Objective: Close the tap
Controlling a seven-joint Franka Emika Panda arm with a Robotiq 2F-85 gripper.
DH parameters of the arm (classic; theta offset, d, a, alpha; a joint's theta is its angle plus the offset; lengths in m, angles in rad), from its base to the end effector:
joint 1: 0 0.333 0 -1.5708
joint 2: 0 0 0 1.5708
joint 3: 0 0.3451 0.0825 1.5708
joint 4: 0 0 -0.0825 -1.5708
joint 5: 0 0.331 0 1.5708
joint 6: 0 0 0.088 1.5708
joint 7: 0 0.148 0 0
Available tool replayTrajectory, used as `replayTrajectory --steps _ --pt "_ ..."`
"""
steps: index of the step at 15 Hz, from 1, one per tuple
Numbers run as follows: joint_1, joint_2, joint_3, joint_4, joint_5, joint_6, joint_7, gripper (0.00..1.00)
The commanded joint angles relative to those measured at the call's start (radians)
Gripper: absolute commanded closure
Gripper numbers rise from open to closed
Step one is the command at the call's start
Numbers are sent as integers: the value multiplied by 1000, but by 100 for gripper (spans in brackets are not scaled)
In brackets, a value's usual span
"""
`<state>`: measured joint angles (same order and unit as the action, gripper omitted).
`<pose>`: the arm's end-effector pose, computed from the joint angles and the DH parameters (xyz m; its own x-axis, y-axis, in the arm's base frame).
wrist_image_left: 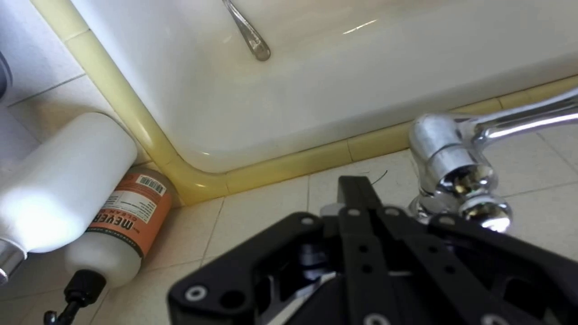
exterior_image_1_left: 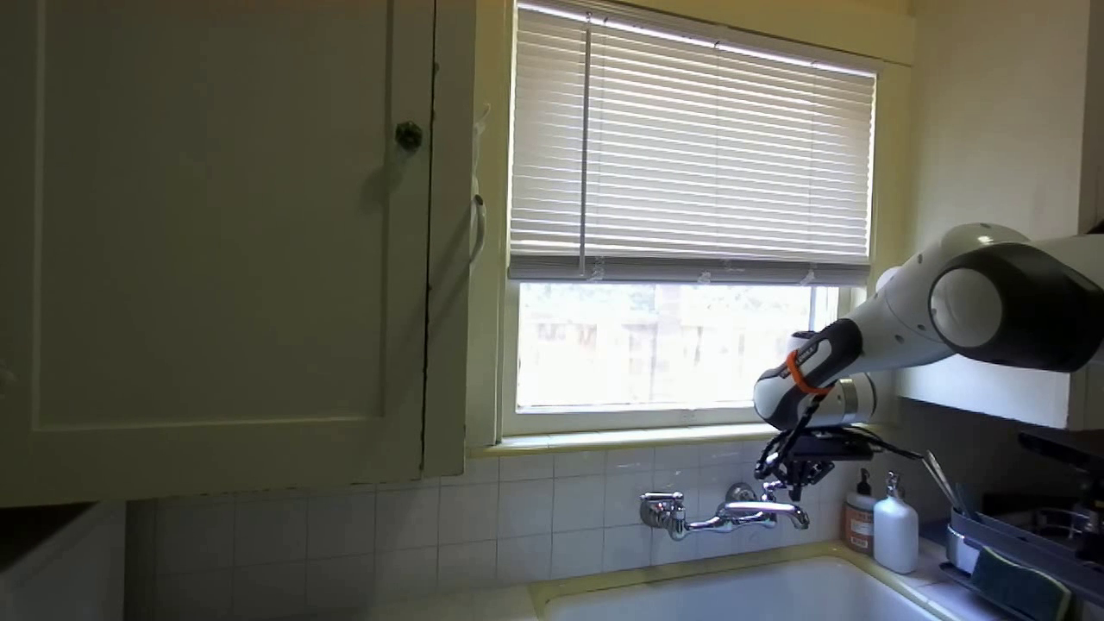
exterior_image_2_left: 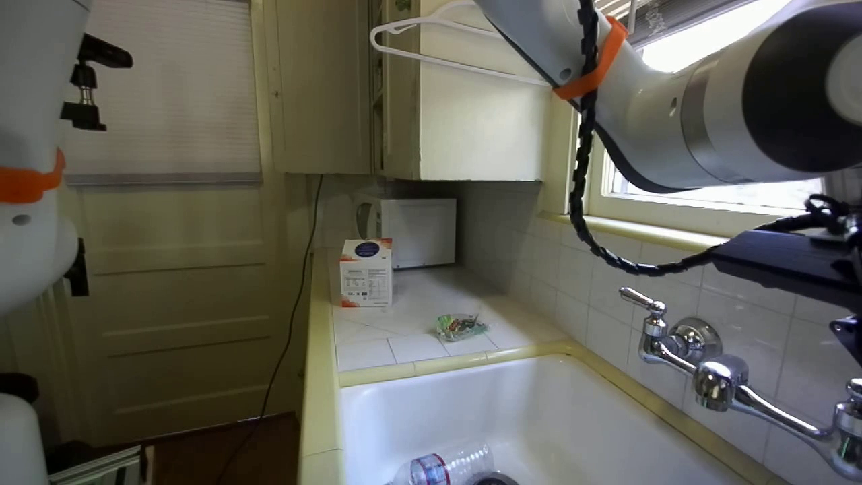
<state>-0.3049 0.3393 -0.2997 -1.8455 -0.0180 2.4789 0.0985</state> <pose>0.5333 -0.3484 0.4002 0.7596 -0.5718 0.3100 -0.6207 -0.7796 0.0829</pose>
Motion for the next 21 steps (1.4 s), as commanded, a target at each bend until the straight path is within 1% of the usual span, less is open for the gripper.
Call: replayTrajectory --steps 1,2,5,6,7,9,12,16,17,21 --pt "23 -74 -8 -22 -28 -92 40 100" --pt "26 -100 -5 -36 -22 -126 46 100" --pt "36 -195 13 -78 7 -281 61 99" --pt "42 -233 18 -97 11 -320 72 74" --pt "51 -275 23 -120 9 -357 89 73" --pt "69 -353 37 -159 -12 -407 146 60" --pt "87 -458 71 -209 -11 -455 179 36" --pt "112 -580 139 -279 -46 -532 217 7" --pt "117 -605 157 -296 -47 -548 223 1" --pt "136 -667 214 -348 -44 -586 247 0"
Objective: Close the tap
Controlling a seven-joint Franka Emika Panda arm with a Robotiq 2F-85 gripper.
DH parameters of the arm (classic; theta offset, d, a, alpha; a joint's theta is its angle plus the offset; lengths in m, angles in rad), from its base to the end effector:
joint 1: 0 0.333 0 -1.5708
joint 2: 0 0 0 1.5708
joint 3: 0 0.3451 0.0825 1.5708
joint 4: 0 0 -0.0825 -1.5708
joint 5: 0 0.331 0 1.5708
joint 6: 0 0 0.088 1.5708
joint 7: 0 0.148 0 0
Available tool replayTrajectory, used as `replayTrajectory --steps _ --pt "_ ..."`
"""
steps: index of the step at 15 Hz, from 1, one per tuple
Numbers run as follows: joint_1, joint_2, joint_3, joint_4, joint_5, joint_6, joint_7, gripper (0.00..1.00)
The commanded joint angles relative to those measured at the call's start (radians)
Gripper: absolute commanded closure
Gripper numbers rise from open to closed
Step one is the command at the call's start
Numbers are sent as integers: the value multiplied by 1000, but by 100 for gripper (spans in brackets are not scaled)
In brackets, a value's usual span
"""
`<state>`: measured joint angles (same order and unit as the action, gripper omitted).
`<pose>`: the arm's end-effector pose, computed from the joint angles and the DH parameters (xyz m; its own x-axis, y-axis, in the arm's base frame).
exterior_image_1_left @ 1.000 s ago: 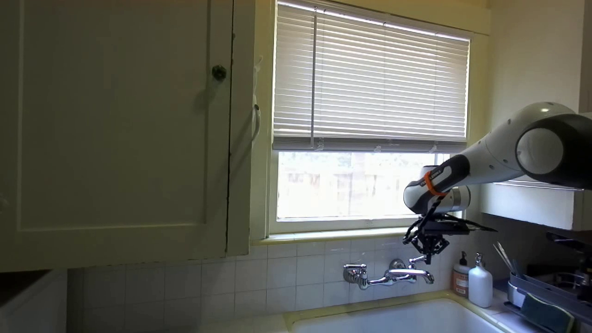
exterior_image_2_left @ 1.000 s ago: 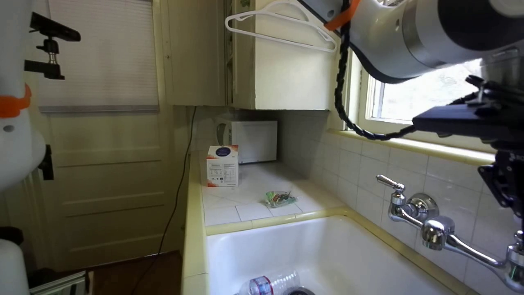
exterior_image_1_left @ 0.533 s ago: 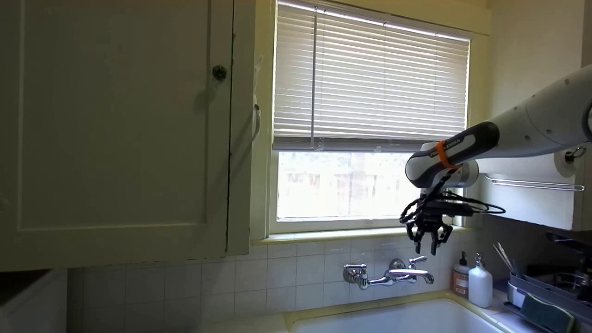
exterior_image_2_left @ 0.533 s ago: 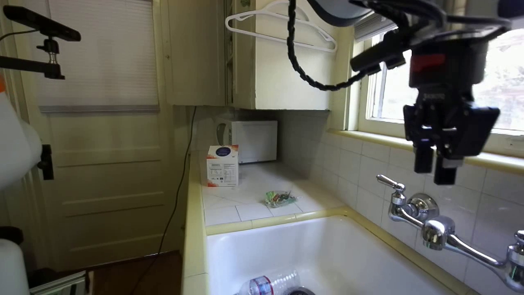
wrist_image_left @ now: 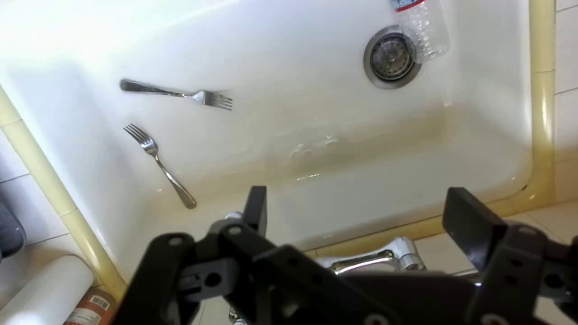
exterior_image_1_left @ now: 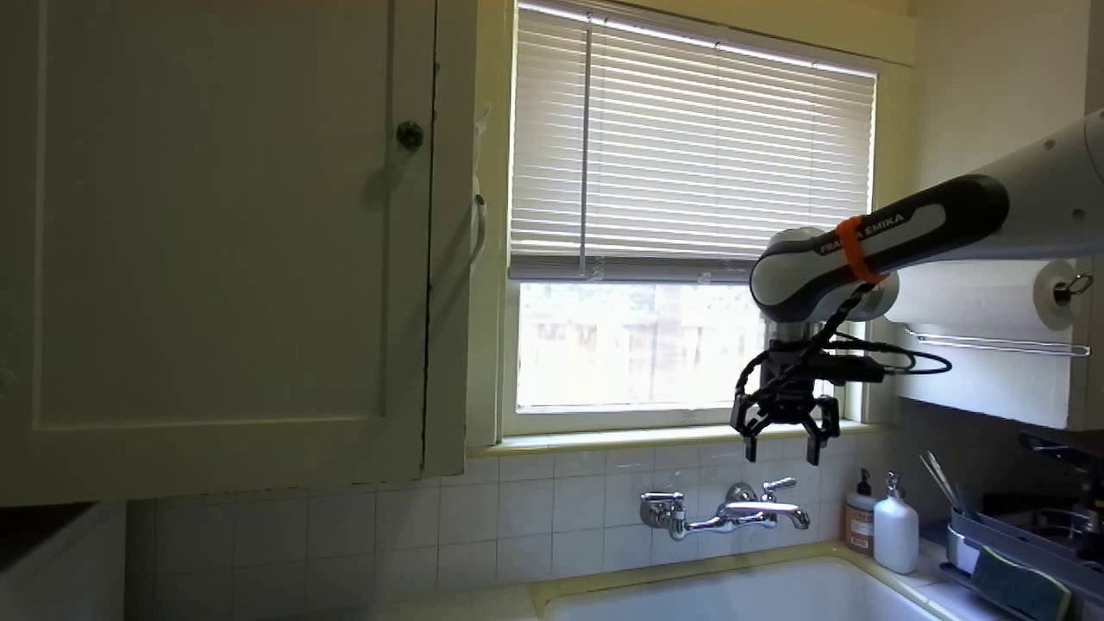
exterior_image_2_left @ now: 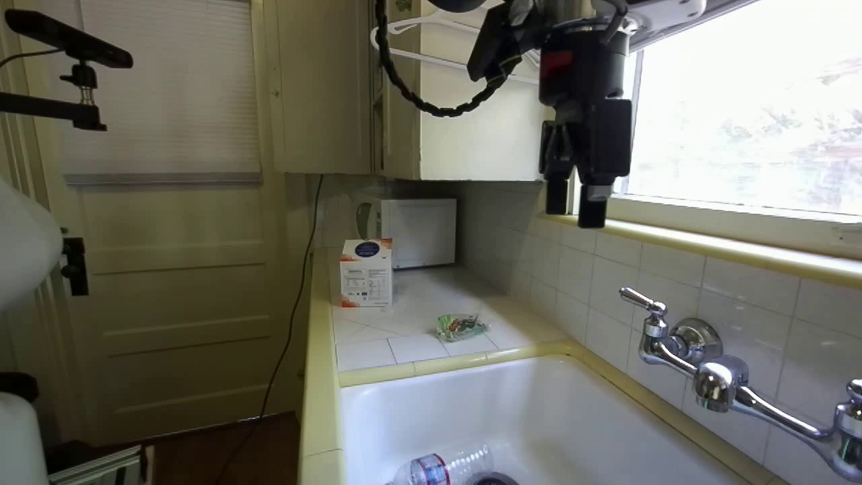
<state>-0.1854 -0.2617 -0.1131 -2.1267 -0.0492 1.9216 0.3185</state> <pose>0.4061 -0.1348 0.5271 0.8249 -0.5623 0.0579 -0.5633 -0.8263 -0.0003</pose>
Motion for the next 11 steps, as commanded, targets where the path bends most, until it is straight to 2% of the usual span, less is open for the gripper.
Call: replayTrajectory --steps 1,3,4,11 --pt "21 -78 40 -80 -12 -31 32 0" --pt "39 -104 56 -116 -17 -14 -24 0" --pt "27 -54 46 -59 -2 -18 3 0" --pt "37 -77 57 -87 -8 -18 -13 0"
